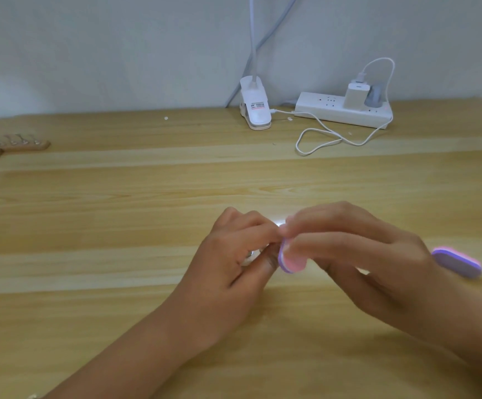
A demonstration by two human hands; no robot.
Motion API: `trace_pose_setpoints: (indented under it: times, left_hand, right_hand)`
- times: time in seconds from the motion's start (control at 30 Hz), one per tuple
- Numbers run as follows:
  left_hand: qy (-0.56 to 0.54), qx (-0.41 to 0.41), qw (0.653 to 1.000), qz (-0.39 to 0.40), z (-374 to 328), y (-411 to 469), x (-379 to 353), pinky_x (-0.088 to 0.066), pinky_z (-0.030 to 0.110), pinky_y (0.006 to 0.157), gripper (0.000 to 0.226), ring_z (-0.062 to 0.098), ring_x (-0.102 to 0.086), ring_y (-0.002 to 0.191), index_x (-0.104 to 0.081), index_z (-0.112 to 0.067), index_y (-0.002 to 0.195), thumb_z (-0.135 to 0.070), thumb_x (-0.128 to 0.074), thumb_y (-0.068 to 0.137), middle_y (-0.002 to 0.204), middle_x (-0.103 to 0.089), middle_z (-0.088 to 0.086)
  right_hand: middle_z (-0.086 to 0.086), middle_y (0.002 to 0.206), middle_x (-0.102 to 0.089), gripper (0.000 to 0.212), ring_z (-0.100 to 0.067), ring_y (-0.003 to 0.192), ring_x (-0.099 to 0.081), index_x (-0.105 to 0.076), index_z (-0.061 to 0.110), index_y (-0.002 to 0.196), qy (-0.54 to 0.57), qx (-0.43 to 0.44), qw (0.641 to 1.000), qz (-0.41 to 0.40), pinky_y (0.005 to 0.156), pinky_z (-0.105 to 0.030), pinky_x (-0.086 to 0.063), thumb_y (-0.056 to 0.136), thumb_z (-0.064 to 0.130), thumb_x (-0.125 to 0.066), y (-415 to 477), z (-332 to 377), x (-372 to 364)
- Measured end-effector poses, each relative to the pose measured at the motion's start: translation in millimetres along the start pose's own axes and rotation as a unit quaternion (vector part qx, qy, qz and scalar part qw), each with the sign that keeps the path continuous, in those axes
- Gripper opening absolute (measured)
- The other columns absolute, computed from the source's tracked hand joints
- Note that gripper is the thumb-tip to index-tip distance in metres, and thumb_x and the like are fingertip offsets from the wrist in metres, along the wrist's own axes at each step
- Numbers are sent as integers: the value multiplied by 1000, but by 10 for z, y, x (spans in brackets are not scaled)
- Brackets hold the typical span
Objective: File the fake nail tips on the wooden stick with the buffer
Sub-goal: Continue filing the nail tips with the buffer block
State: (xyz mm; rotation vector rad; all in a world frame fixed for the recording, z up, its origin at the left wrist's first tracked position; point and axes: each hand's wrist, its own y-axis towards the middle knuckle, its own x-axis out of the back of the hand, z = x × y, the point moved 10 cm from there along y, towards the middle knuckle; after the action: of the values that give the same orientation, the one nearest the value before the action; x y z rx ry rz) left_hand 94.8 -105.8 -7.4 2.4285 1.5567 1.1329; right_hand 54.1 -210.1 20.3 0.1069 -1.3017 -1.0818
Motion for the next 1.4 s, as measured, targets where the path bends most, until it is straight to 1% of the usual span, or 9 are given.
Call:
trace_pose_setpoints:
  times: [0.17,0.3,0.43,0.57,0.7,0.83,1.03,1.17,1.4]
  left_hand:
    - [3,1,1000,-4,-4,6,1,-37,25,79,20,21,-49,89,-70,-27,90,-32,-51,96,87,-63,-10]
    - [0,0,1000,6,-8,4,-4,-36,22,77,21,21,-48,86,-69,-27,90,-29,-48,94,85,-61,-12]
    - [-12,5,1000,-4,-14,17,16,-36,21,76,21,18,-49,84,-68,-28,87,-32,-49,94,83,-62,-14]
    - [-18,5,1000,3,-11,21,13,-35,22,75,19,19,-48,81,-66,-31,88,-29,-47,94,79,-60,-13]
    - [-29,19,999,1,22,22,14,-37,24,76,17,20,-51,82,-67,-30,86,-25,-53,95,80,-63,-12]
    - [-52,17,998,4,17,13,14,-38,24,73,19,20,-49,80,-67,-29,85,-31,-50,95,77,-61,-7]
    - [-64,26,998,-10,38,12,33,-42,32,75,18,21,-52,81,-72,-23,87,-28,-55,94,78,-64,-7]
    - [-57,21,998,-19,40,22,60,-39,23,73,21,19,-50,78,-70,-28,88,-33,-50,92,77,-64,-13]
    - [-66,21,997,-22,36,13,68,-41,27,70,20,18,-51,76,-71,-28,88,-30,-52,93,78,-66,-10]
  right_hand:
    - [-8,113,-66,28,-22,107,-66,-71,4,104,-8,-38,999,-12,88,-36,-53,91,-14,-54,-10,-155,100]
    - [-10,113,-66,26,-25,104,-65,-73,3,102,-14,16,1000,8,90,-32,-50,93,-13,-54,-5,27,4]
    - [-10,111,-67,26,-24,105,-67,-72,3,103,-20,-32,999,-20,88,-38,-53,90,-13,-56,-6,-133,124]
    - [-11,112,-67,25,-26,103,-66,-74,2,102,-33,23,999,-7,90,-33,-51,89,-13,-59,-14,68,-3]
    - [-11,110,-67,25,-21,104,-67,-72,3,103,-39,-23,998,-39,88,-35,-53,89,-13,-58,1,-103,133]
    - [-11,110,-67,24,-28,101,-67,-73,2,102,-36,21,999,-29,88,-34,-51,90,-12,-57,-12,87,28]
    - [-10,110,-67,24,-24,101,-67,-72,3,104,-43,-9,998,-53,88,-35,-52,88,-11,-62,-13,-3,105]
    - [-11,109,-68,23,-25,99,-67,-73,2,103,-57,12,997,-50,87,-35,-52,87,-10,-63,-11,29,87]
    - [-11,109,-68,22,-25,100,-67,-72,3,103,-52,19,997,-62,89,-32,-51,87,-9,-63,-8,84,86]
